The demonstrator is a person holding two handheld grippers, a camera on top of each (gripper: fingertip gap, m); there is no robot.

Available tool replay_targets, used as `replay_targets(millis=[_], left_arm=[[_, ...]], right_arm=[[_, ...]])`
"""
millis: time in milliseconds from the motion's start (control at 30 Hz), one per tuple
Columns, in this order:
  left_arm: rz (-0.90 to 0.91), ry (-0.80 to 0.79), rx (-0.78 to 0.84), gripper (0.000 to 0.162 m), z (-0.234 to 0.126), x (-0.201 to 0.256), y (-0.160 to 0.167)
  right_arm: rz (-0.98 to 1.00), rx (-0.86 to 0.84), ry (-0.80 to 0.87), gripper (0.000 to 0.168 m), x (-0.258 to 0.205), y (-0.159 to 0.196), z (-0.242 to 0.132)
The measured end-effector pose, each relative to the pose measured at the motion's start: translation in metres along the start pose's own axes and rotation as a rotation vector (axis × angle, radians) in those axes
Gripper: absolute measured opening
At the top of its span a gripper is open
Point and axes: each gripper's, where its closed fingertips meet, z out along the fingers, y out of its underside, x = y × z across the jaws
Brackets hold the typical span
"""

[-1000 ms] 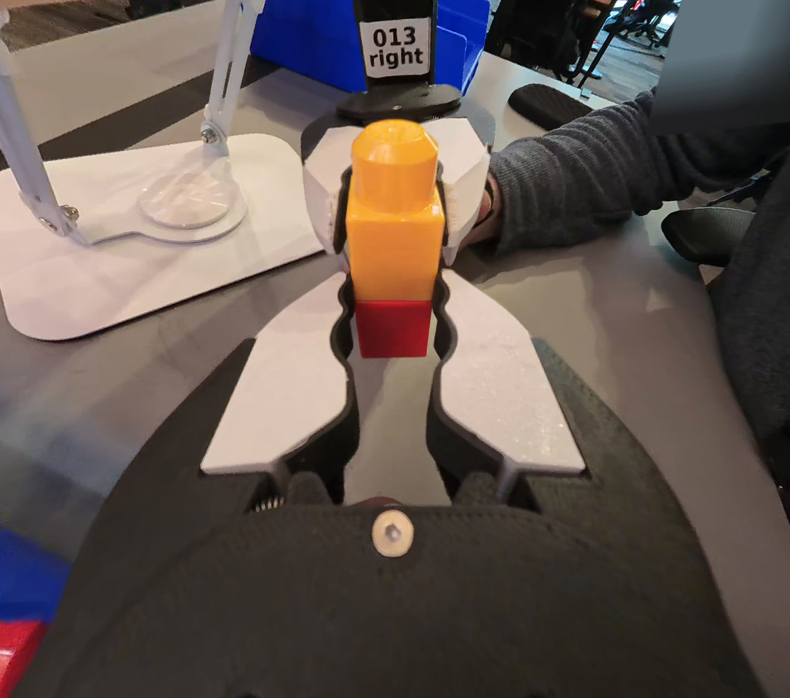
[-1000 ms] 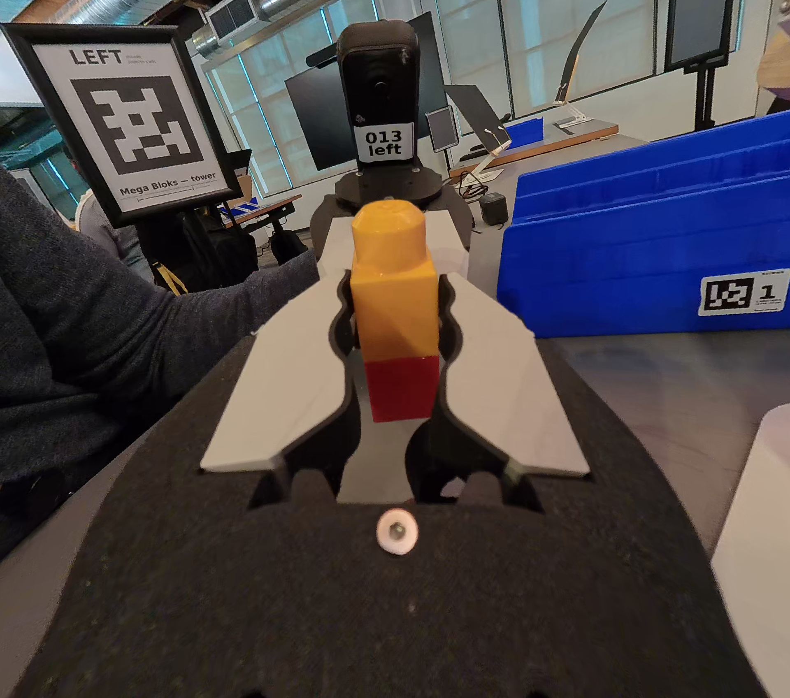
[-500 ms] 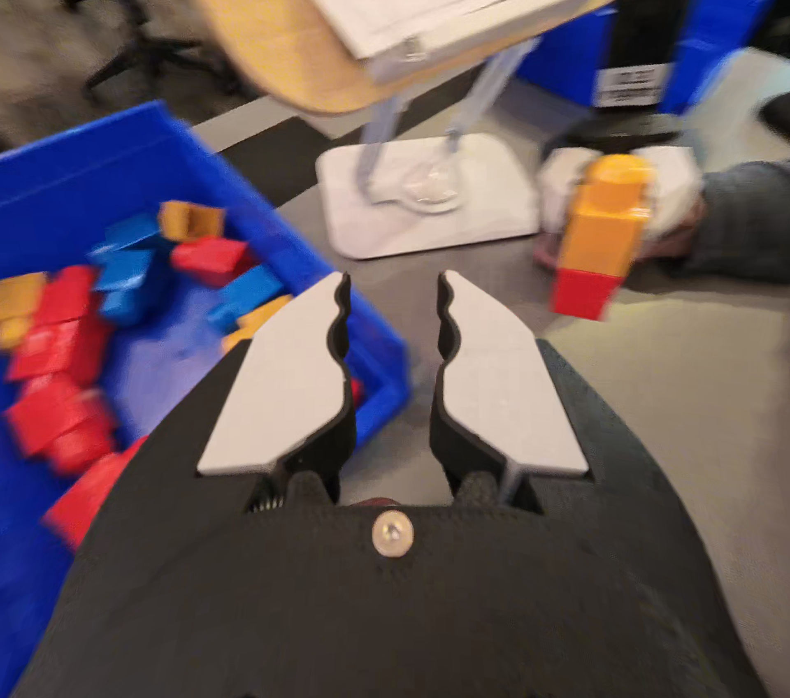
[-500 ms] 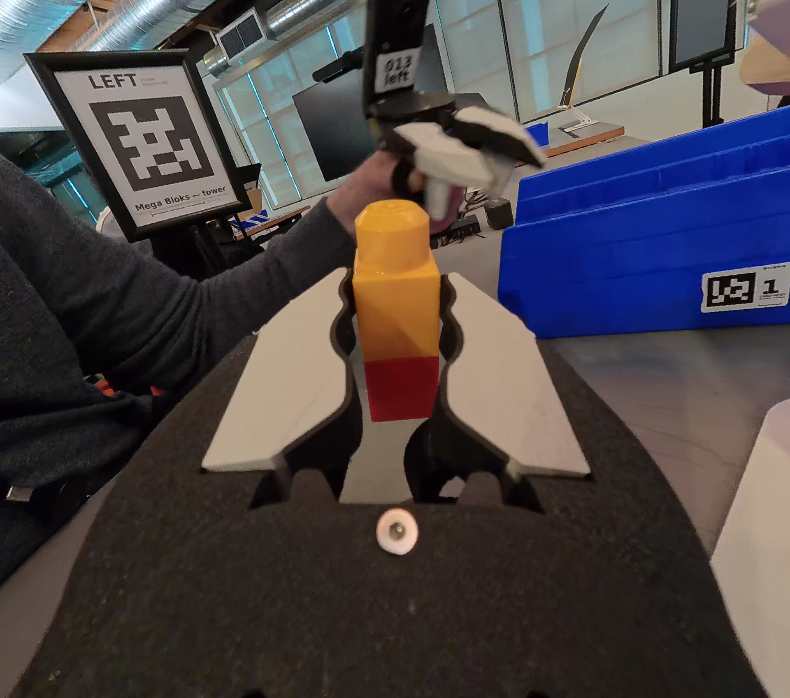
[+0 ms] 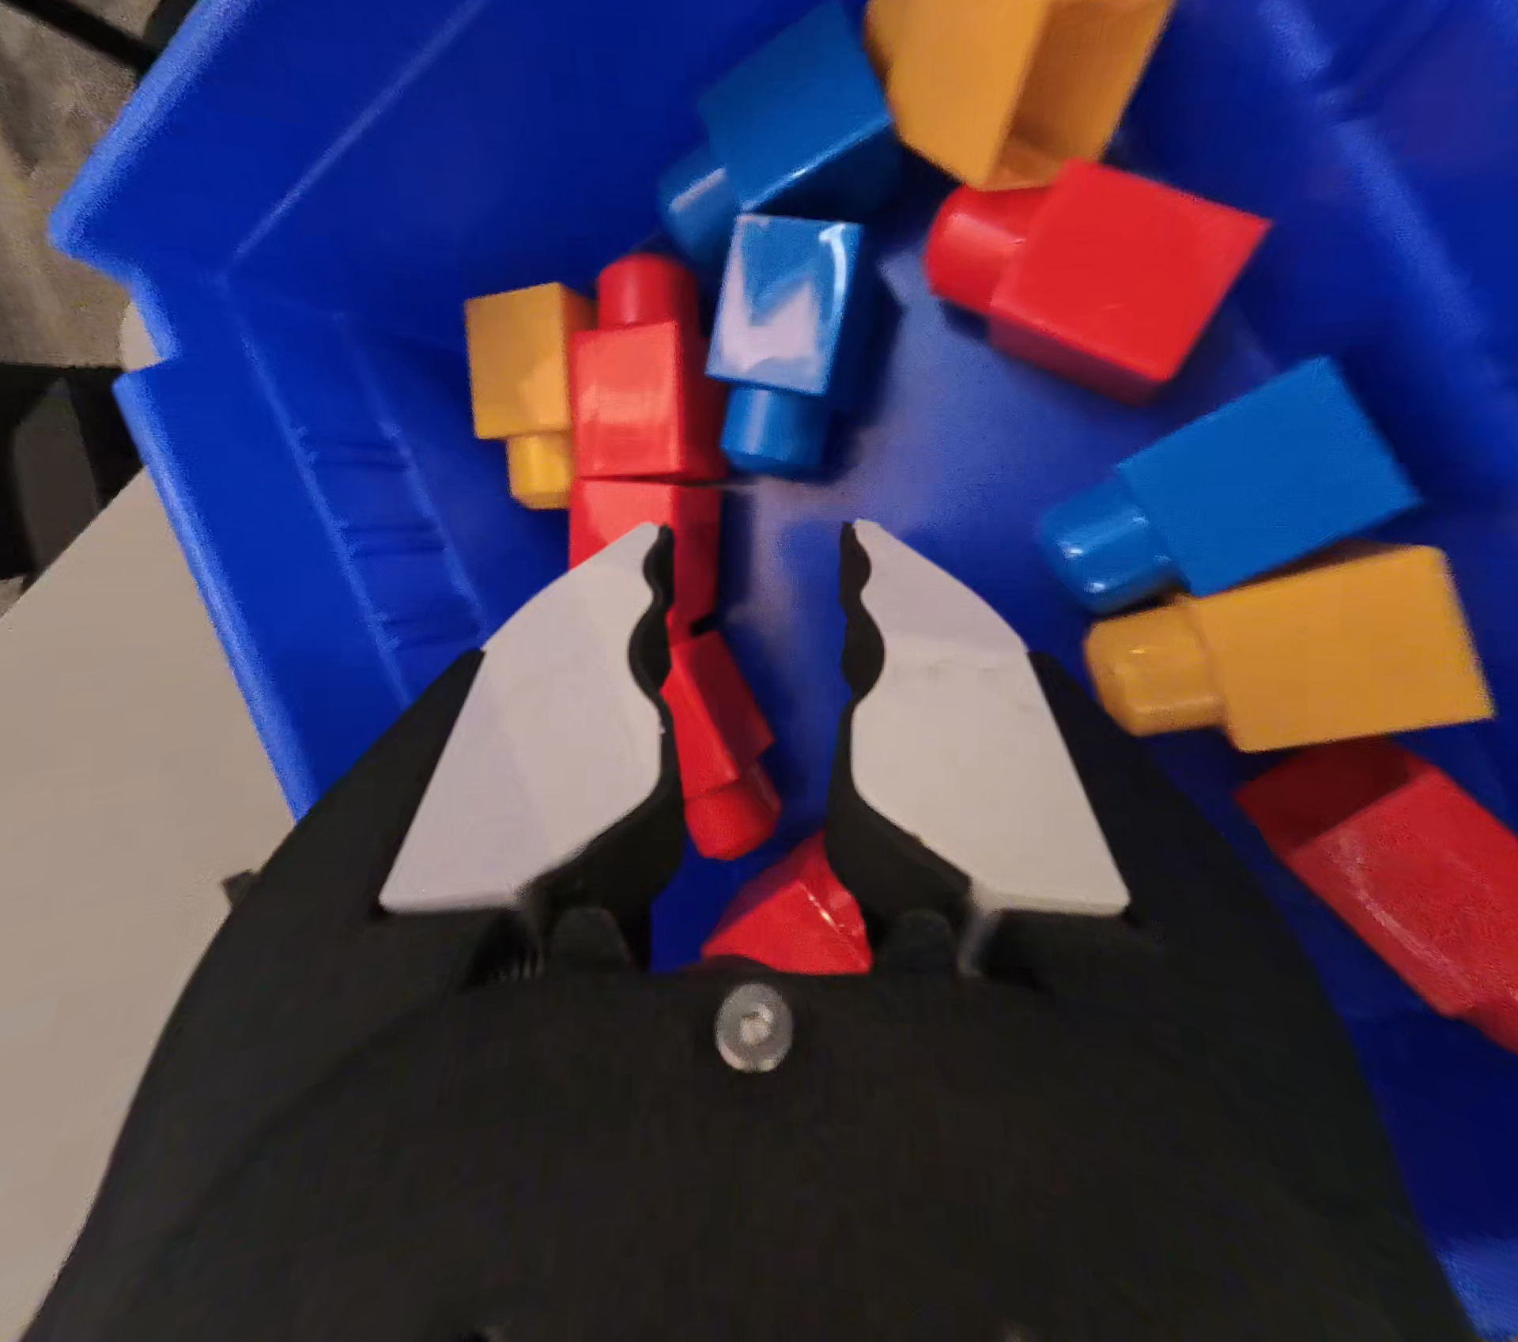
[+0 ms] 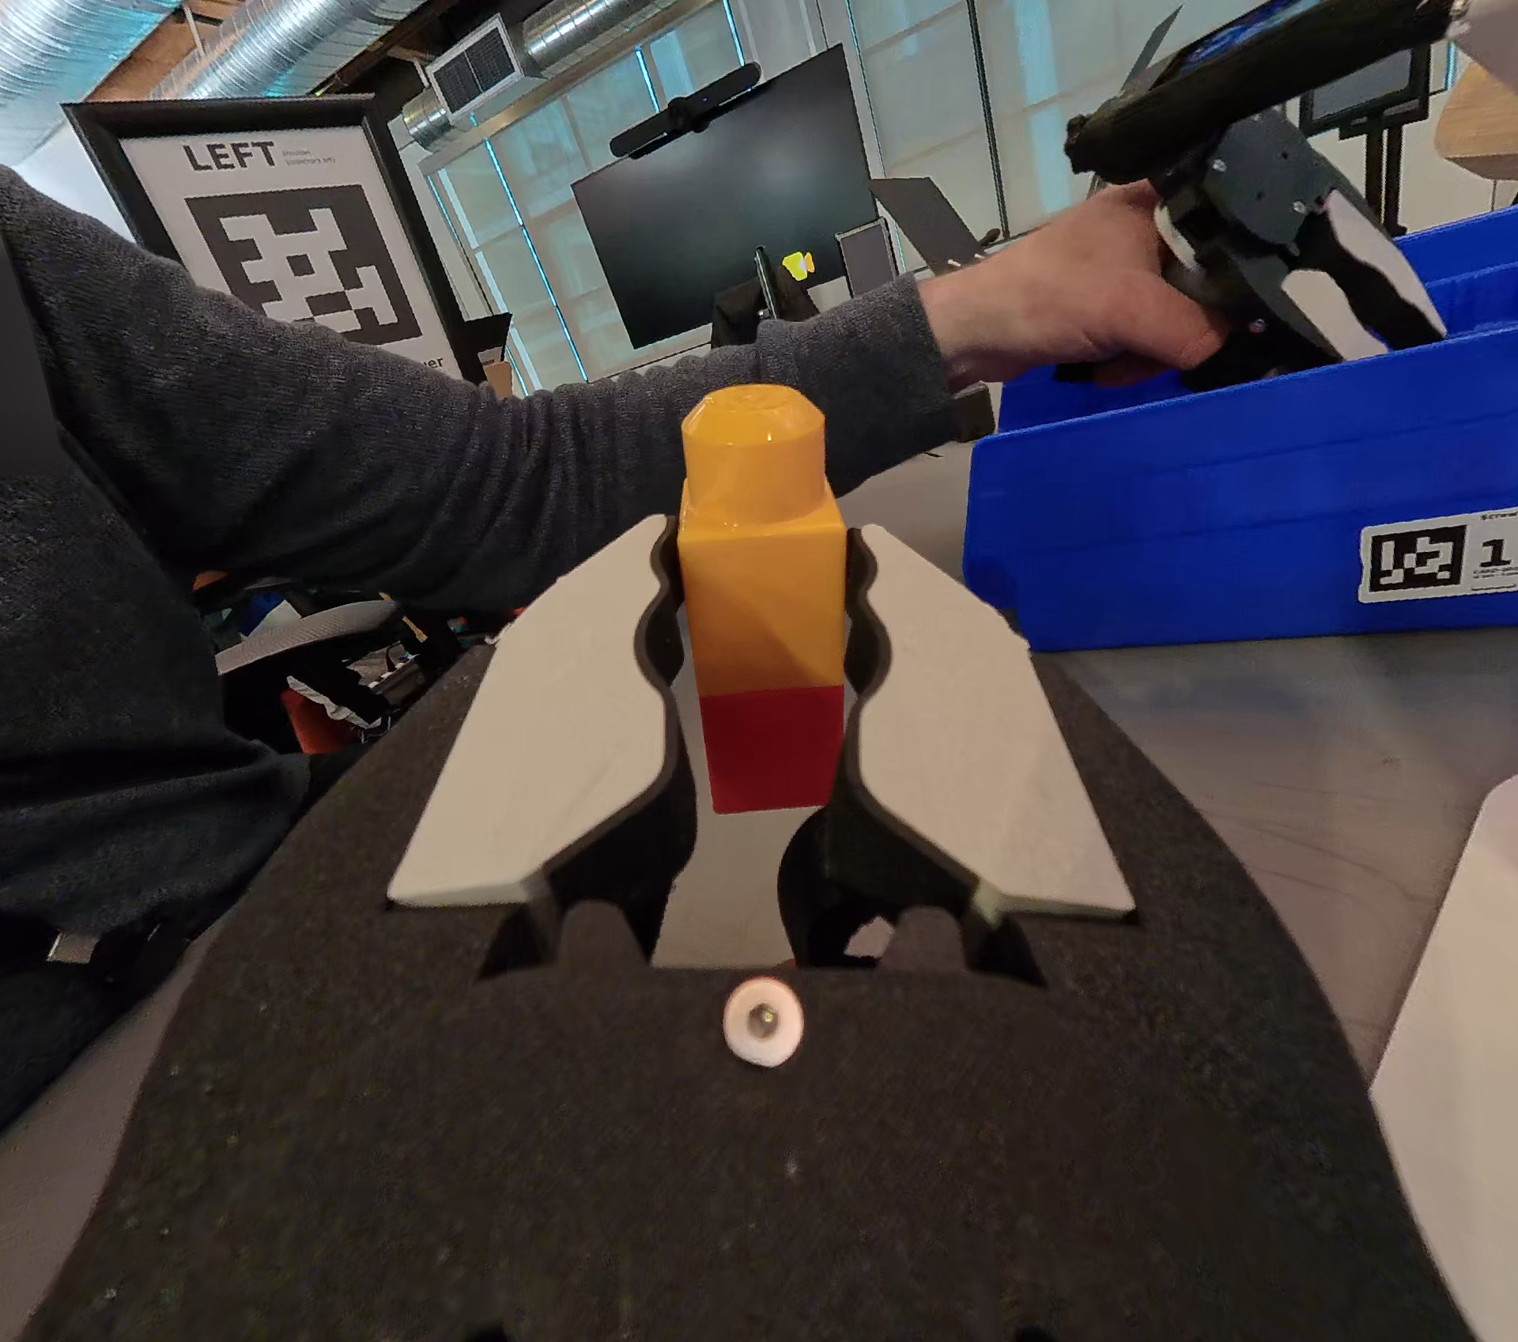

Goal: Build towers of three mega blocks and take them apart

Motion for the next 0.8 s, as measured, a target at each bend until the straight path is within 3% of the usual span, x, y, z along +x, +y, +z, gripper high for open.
replay_targets(millis=[333, 467, 667, 800], left_arm=[[0.014, -0.079, -0.186, 0.048, 0.014, -0.041, 0.007], [0.026, -0.033, -0.275, 0.048, 0.023, -0.037, 0.009], [0.035, -0.026, -0.193, 0.034, 0.029, -0.034, -0.015], [0.024, 0.001, -0.233, 0.040, 0.038, -0.034, -0.017]], right_arm=[[-0.003, -0.007, -0.003, 0.036, -0.001, 0.001, 0.001], [-0.003, -0.009, -0.004, 0.036, -0.001, 0.001, 0.001], [-0.002, -0.008, -0.003, 0.036, -0.001, 0.001, 0.001], [-0.002, -0.009, -0.003, 0.036, -0.001, 0.001, 0.001]])
